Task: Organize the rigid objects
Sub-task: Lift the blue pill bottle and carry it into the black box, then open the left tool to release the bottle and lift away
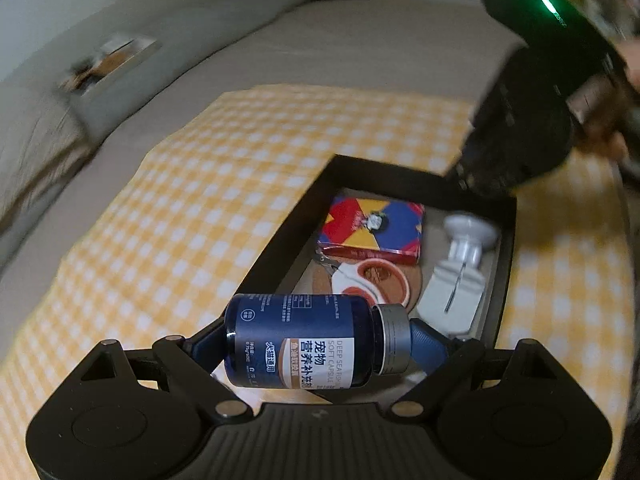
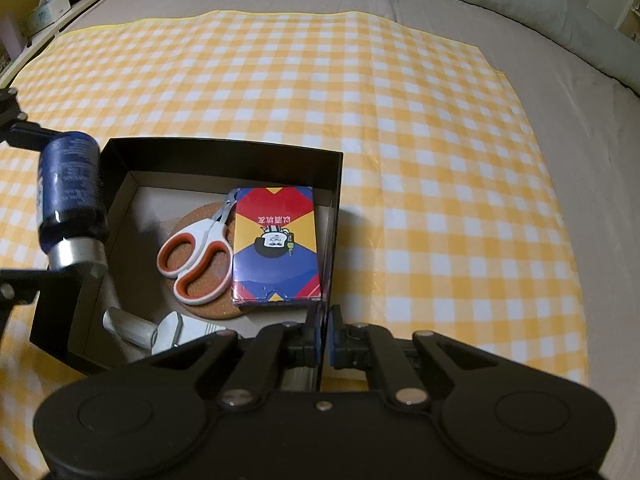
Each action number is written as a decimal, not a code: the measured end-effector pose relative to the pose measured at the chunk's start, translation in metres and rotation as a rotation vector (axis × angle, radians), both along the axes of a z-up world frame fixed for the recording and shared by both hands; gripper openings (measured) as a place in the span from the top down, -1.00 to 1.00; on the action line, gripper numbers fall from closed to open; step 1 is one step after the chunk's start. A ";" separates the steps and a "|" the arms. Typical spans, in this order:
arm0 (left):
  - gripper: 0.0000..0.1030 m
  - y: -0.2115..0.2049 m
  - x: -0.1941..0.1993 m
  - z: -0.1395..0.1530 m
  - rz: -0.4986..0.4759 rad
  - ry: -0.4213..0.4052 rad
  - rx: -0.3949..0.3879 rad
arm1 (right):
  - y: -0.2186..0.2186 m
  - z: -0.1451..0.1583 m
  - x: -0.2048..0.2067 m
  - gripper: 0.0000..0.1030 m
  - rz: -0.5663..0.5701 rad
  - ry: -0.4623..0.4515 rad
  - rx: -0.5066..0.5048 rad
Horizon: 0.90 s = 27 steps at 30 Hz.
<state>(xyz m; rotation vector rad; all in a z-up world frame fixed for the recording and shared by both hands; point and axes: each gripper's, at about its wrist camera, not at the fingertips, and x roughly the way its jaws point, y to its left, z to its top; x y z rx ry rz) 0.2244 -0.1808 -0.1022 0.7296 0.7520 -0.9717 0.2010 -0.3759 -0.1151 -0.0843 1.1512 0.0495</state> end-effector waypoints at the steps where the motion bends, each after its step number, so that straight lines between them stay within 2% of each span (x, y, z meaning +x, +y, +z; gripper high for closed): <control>1: -0.79 -0.003 0.000 -0.001 -0.023 -0.014 0.017 | 0.000 -0.001 0.000 0.92 -0.002 0.001 0.000; 6: -0.79 -0.010 -0.004 -0.009 -0.138 -0.069 0.096 | 0.000 0.000 0.000 0.92 -0.001 0.000 0.002; 9: -0.81 -0.011 -0.004 -0.014 -0.177 -0.095 0.117 | -0.001 -0.001 0.000 0.92 0.001 0.000 0.010; 19: -0.87 -0.002 0.000 -0.014 -0.127 -0.082 0.102 | 0.000 -0.001 0.001 0.92 0.003 0.005 0.004; 27: -0.89 0.003 -0.003 -0.011 -0.077 -0.033 0.075 | 0.000 -0.001 0.001 0.92 0.003 0.005 0.004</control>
